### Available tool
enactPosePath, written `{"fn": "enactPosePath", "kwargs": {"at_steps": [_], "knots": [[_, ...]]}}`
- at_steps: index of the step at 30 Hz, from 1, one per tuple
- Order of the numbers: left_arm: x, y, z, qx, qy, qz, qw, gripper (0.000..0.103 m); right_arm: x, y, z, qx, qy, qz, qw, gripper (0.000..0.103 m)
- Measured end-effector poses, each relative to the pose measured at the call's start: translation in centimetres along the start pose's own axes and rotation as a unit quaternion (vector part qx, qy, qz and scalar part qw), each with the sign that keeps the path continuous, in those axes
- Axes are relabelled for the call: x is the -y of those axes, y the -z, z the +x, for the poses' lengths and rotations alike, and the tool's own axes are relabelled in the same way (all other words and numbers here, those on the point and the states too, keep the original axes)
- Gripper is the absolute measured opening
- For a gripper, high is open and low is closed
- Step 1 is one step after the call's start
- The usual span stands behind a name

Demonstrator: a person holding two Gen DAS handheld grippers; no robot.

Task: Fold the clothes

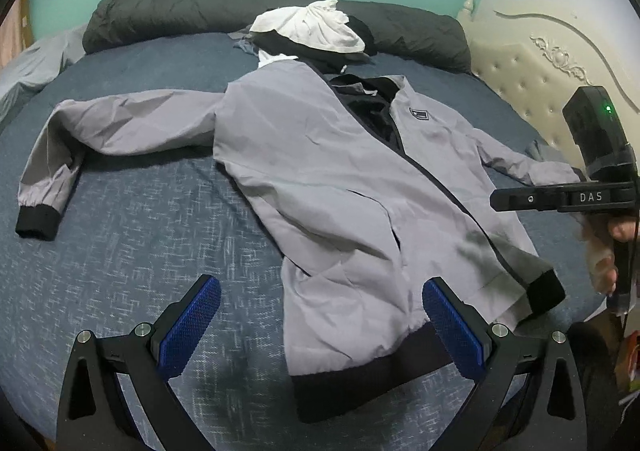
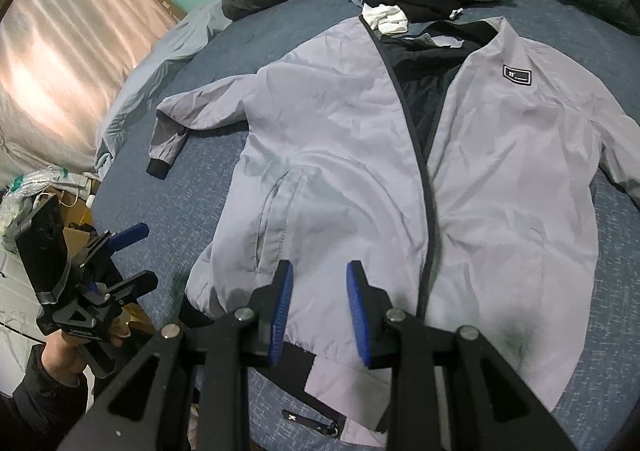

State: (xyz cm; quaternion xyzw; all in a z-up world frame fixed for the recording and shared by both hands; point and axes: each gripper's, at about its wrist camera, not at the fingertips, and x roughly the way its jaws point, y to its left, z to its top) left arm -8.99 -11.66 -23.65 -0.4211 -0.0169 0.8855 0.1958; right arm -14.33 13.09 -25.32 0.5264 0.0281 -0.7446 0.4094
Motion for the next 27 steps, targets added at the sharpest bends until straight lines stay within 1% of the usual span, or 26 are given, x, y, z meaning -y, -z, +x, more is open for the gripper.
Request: {"fn": "enactPosePath", "kwargs": {"at_steps": [6, 8, 11, 17, 23, 24, 25, 27], "knots": [[0.5, 0.5, 0.5, -0.024, 0.0, 0.008, 0.9997, 0.103, 0.8, 0.3, -0.8, 0.004, 0.002, 0.004, 1.0, 0.027], [0.5, 0.8, 0.8, -0.036, 0.007, 0.011, 0.9993, 0.103, 0.9, 0.3, -1.0, 0.005, 0.002, 0.003, 1.0, 0.027], [0.7, 1.2, 0.8, -0.039, 0.015, 0.018, 0.999, 0.103, 1.1, 0.3, -1.3, 0.005, 0.004, 0.003, 1.0, 0.027], [0.7, 1.8, 1.2, -0.043, 0.009, 0.01, 0.999, 0.103, 1.2, 0.4, -1.5, 0.006, 0.005, 0.001, 1.0, 0.027], [0.6, 2.3, 2.4, -0.062, 0.018, 0.006, 0.9979, 0.102, 1.3, 0.4, -1.4, 0.005, 0.005, 0.002, 1.0, 0.027], [0.6, 2.4, 2.5, -0.064, 0.022, 0.008, 0.9977, 0.101, 1.4, 0.4, -1.3, 0.004, 0.005, 0.002, 1.0, 0.027], [0.7, 2.4, 2.7, -0.067, 0.026, 0.009, 0.9974, 0.094, 1.4, 0.4, -1.1, 0.003, 0.005, 0.002, 1.0, 0.027], [0.7, 2.5, 3.3, -0.075, 0.033, 0.008, 0.9966, 0.086, 1.4, 0.5, -0.9, 0.001, 0.005, 0.002, 1.0, 0.027]]}}
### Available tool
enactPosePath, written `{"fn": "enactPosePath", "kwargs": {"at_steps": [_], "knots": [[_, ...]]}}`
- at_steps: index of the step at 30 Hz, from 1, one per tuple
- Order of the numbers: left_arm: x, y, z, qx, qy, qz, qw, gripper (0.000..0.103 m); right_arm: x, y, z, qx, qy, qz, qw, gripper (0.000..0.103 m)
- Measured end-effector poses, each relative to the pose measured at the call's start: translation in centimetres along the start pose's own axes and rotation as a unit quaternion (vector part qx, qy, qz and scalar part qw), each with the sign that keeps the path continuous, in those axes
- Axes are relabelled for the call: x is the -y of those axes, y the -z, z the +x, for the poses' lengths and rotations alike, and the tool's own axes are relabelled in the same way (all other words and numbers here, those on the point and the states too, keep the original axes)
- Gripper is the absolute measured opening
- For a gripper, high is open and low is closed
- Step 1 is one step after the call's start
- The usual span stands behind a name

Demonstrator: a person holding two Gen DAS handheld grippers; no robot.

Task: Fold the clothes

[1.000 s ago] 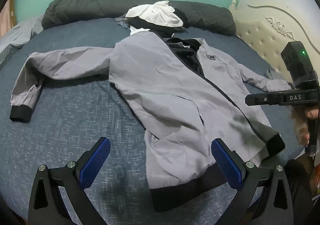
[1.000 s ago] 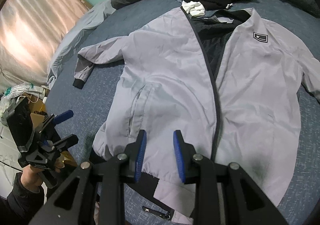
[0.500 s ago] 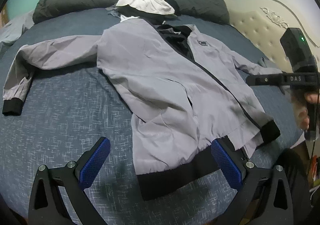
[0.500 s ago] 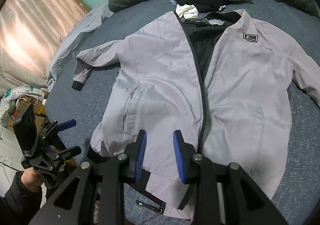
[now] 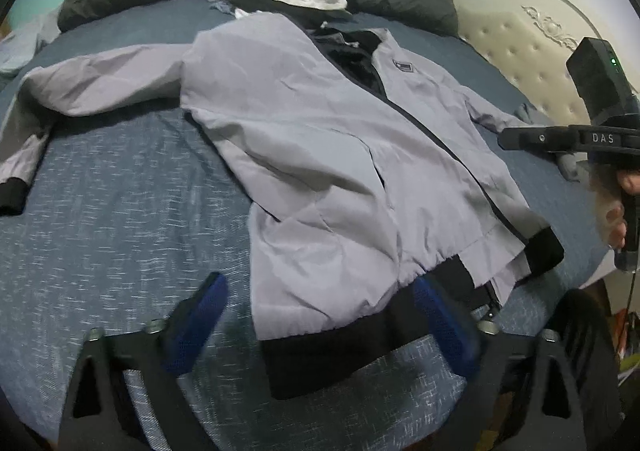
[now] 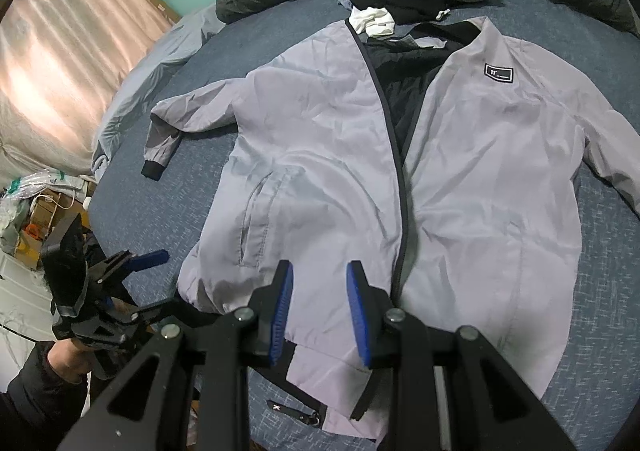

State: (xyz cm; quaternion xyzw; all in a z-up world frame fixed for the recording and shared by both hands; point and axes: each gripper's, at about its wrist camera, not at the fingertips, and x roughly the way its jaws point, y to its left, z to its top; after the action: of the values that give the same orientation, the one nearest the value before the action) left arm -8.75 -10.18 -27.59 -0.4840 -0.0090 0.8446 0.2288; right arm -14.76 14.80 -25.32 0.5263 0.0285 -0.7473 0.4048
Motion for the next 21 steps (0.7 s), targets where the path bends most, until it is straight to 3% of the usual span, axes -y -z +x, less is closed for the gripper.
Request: {"fn": "enactPosePath", "kwargs": {"at_steps": [4, 6, 10, 14, 21], "knots": [[0.1, -0.1, 1.0, -0.013, 0.009, 0.004, 0.9999, 0.061, 0.3, 0.2, 0.4, -0.003, -0.001, 0.002, 1.0, 0.027], [0.3, -0.1, 1.4, -0.018, 0.012, 0.011, 0.9997, 0.055, 0.4, 0.2, 0.5, -0.004, -0.002, 0.004, 1.0, 0.027], [0.3, -0.3, 1.9, -0.023, 0.027, 0.013, 0.9993, 0.031, 0.8, 0.2, 0.8, -0.005, -0.002, 0.008, 1.0, 0.027], [0.3, -0.3, 2.3, -0.029, 0.033, 0.019, 0.9988, 0.013, 0.9, 0.3, 1.1, -0.006, -0.005, 0.009, 1.0, 0.027], [-0.5, -0.9, 1.0, -0.024, 0.035, 0.018, 0.9989, 0.004, 0.7, 0.3, 1.7, -0.01, -0.01, 0.007, 1.0, 0.027]]}}
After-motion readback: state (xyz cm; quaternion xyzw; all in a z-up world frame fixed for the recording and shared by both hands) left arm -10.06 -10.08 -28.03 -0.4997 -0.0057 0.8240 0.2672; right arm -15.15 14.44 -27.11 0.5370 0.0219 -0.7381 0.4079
